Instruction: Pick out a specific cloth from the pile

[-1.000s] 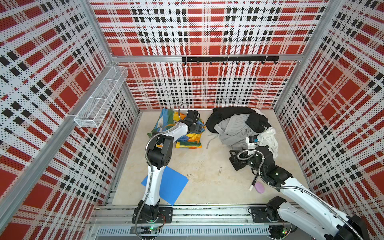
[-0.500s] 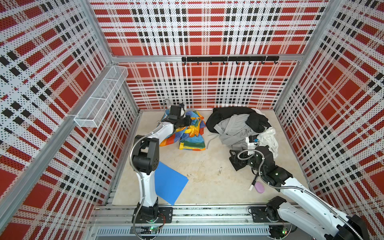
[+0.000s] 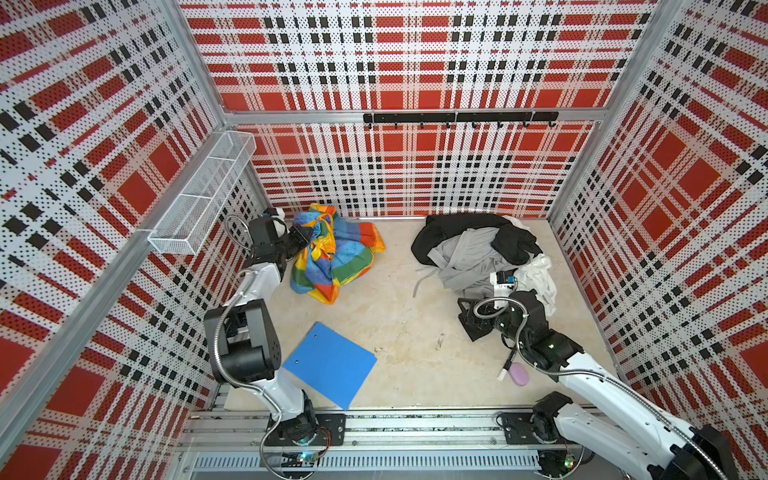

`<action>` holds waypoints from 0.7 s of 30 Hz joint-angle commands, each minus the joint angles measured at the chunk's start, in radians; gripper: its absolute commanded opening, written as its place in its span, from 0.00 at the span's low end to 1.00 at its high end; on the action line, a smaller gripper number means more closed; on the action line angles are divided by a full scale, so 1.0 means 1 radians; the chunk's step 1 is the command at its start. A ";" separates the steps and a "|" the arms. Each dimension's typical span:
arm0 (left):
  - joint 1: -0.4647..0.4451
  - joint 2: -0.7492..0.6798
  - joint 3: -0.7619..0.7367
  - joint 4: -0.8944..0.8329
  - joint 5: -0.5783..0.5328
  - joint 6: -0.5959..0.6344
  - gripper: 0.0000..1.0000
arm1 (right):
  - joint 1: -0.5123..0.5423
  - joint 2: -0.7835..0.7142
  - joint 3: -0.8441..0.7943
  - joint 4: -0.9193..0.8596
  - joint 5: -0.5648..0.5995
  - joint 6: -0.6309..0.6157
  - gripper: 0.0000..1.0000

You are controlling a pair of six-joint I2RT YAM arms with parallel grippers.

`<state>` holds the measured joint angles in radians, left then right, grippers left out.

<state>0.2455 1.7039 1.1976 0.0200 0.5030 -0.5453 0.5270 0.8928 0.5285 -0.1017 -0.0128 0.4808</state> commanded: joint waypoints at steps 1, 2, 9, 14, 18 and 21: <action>-0.001 0.019 -0.029 -0.075 -0.100 0.074 0.01 | 0.003 0.005 0.009 0.053 -0.013 0.013 1.00; -0.008 0.023 -0.032 -0.090 -0.137 0.085 0.01 | 0.003 0.003 0.008 0.050 -0.012 0.014 1.00; -0.104 0.130 0.056 -0.186 -0.231 0.155 0.13 | 0.002 0.003 -0.004 0.055 -0.012 0.016 1.00; -0.193 0.223 0.141 -0.218 -0.259 0.175 0.27 | 0.003 -0.004 -0.005 0.047 -0.006 0.015 1.00; -0.231 0.284 0.207 -0.243 -0.281 0.176 0.42 | 0.002 -0.017 -0.004 0.031 0.002 0.009 1.00; -0.244 0.328 0.252 -0.268 -0.288 0.186 0.49 | 0.002 -0.027 -0.007 0.023 0.008 0.008 1.00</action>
<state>0.0071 2.0006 1.4048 -0.2089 0.2424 -0.3832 0.5270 0.8925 0.5285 -0.1036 -0.0154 0.4904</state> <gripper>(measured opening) 0.483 0.999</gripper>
